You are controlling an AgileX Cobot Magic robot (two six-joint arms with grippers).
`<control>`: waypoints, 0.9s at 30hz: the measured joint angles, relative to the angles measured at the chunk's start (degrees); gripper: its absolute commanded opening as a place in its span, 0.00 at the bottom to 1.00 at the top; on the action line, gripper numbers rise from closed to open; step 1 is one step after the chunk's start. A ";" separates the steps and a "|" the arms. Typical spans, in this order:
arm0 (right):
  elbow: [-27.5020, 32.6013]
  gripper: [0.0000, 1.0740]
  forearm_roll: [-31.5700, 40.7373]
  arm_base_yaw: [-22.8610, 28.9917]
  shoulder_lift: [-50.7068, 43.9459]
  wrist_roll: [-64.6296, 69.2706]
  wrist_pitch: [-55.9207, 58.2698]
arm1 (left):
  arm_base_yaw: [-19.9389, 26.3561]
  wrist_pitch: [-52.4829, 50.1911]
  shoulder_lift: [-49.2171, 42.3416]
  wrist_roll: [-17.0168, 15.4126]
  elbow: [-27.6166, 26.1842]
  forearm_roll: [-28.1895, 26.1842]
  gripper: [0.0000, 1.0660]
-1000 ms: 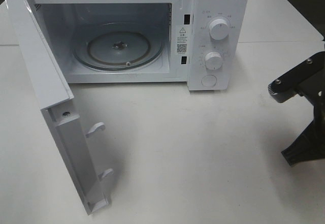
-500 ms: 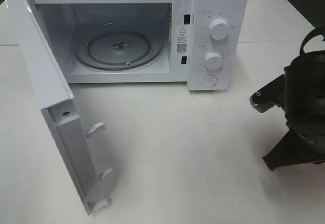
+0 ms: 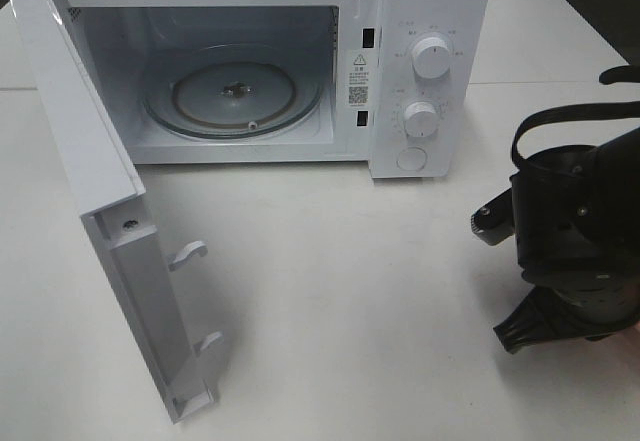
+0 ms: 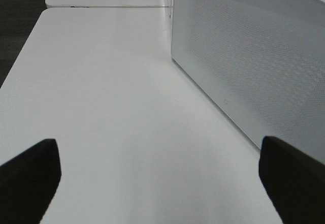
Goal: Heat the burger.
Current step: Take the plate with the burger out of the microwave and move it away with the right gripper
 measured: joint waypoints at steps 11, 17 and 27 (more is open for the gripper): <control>-0.06 0.06 -0.74 0.00 5.56 5.21 -3.78 | 0.00 0.00 0.00 0.00 0.00 0.00 0.92; -0.06 0.07 -1.20 0.00 7.51 7.22 -4.53 | 0.00 0.00 0.00 0.00 0.00 0.00 0.92; -0.11 0.32 -1.66 0.00 7.85 7.96 -4.98 | 0.00 0.00 0.00 0.00 0.00 0.00 0.92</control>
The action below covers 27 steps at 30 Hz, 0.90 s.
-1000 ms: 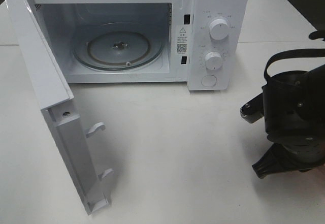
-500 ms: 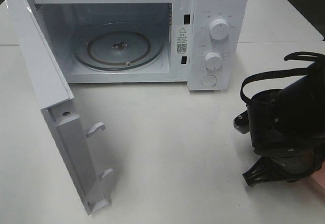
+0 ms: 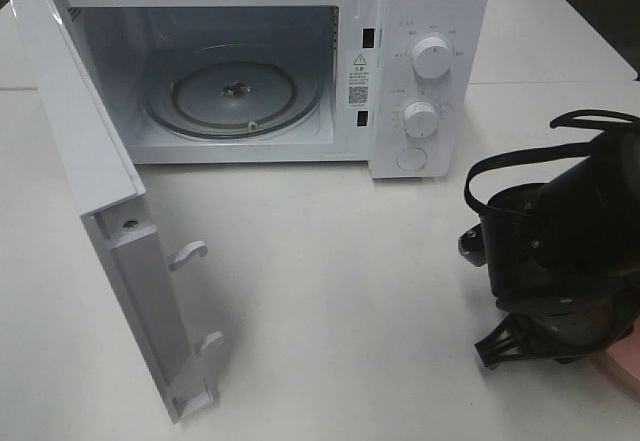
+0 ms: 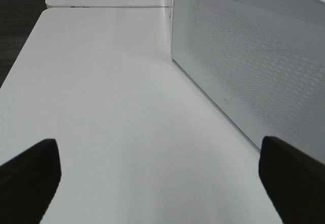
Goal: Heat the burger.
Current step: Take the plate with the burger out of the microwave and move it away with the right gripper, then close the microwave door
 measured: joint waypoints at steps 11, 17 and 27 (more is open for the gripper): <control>0.00 0.48 3.04 0.00 -6.30 -5.96 -1.09 | 0.00 0.00 0.00 0.00 0.00 0.00 0.92; 0.00 0.48 9.11 0.00 -15.70 -15.87 -3.32 | 0.00 0.00 0.00 0.00 0.00 0.00 0.92; 0.06 0.59 26.24 0.00 -28.65 -38.85 -8.42 | 0.00 0.00 0.00 0.00 0.00 0.00 0.92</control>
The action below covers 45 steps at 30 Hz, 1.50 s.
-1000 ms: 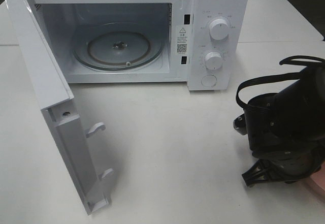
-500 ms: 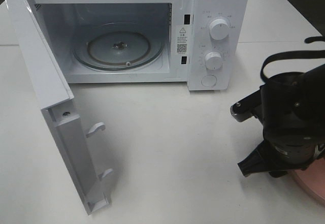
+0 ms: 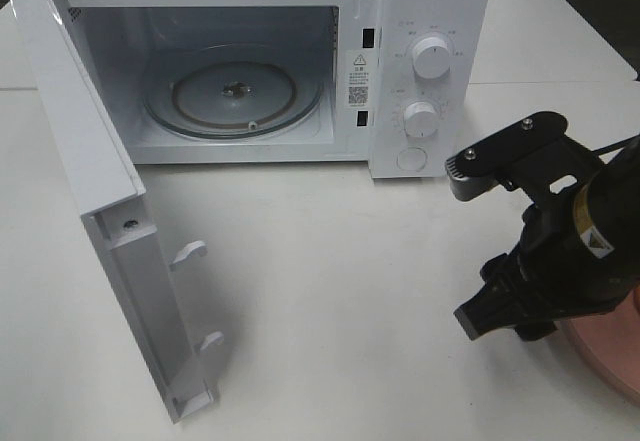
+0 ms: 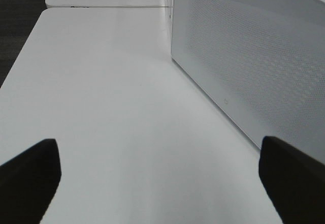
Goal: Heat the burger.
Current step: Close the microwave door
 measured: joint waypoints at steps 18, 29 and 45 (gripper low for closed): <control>0.00 0.71 20.00 0.00 -16.10 -25.95 7.68 | 0.00 0.00 0.00 0.00 0.00 0.00 0.92; 0.00 0.71 20.23 0.00 -28.19 -28.30 16.90 | 0.00 0.00 0.00 0.00 0.00 0.00 0.92; 0.00 0.71 18.62 -8.14 -50.82 -28.48 20.68 | 0.00 0.00 0.00 0.00 0.00 0.00 0.92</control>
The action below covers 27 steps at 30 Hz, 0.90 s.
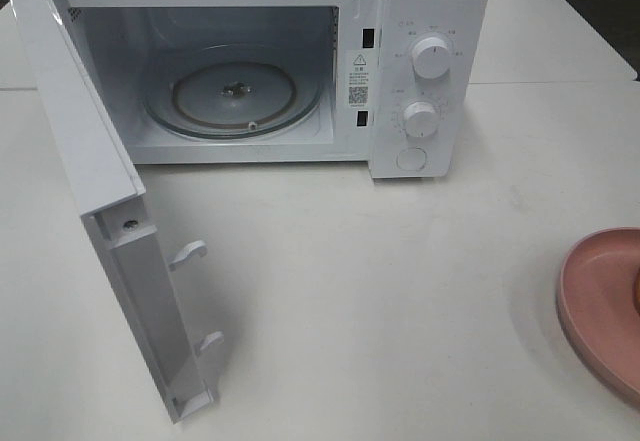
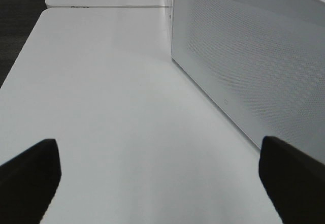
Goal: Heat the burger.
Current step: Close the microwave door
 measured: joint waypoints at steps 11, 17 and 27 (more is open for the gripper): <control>1.03 0.71 0.57 -12.26 -11.75 1.26 1.20 | 0.00 0.00 0.00 0.00 0.00 0.00 0.92; 6.02 0.71 1.78 -18.74 -20.17 1.43 3.21 | 0.00 0.00 0.00 0.00 0.00 0.00 0.92; 8.02 0.71 3.32 -23.49 -27.22 1.43 0.63 | 0.00 0.00 0.00 0.00 0.00 0.00 0.92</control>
